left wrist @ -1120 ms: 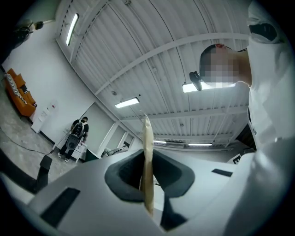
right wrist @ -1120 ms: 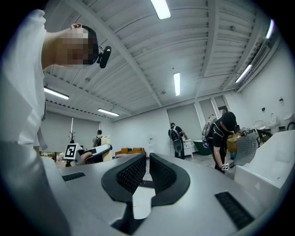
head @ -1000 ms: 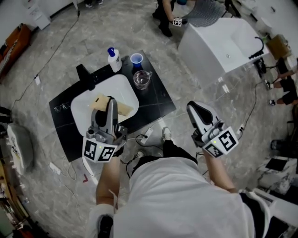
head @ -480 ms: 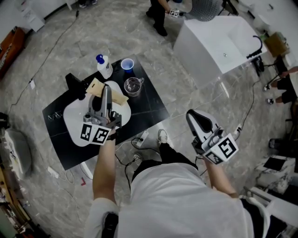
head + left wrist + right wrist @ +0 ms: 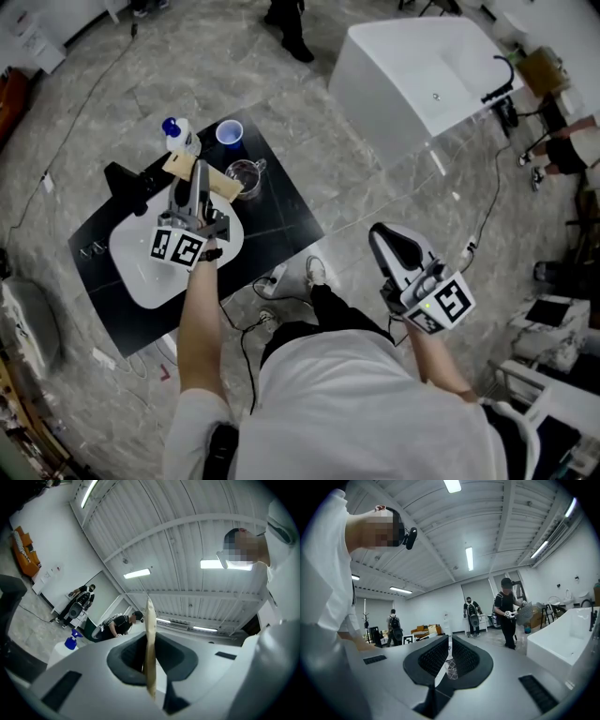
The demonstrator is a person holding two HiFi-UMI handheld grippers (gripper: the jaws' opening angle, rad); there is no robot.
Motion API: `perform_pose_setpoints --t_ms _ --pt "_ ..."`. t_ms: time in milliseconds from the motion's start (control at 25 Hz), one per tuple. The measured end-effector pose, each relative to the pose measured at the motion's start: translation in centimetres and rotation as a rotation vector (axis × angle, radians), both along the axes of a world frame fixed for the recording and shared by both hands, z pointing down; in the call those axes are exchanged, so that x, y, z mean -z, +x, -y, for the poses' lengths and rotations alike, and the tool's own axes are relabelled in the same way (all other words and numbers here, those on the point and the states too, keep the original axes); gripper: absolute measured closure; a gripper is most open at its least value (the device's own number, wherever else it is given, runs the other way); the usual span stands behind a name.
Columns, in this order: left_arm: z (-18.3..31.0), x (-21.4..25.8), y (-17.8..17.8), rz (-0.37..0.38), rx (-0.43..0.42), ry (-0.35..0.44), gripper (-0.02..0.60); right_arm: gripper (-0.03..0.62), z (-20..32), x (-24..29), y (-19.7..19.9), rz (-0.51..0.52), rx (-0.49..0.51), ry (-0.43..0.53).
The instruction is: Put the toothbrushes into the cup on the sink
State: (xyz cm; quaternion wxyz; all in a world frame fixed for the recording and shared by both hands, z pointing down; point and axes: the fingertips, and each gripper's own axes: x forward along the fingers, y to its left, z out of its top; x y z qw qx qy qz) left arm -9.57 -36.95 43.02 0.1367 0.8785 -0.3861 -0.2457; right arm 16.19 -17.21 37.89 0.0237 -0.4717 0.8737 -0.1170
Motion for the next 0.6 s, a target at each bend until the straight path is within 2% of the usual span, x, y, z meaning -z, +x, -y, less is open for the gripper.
perform_pose_setpoints --t_ms 600 --pt "4.7 -5.4 1.1 0.046 -0.010 -0.068 0.545 0.545 1.1 -0.9 2.9 -0.026 -0.059 -0.035"
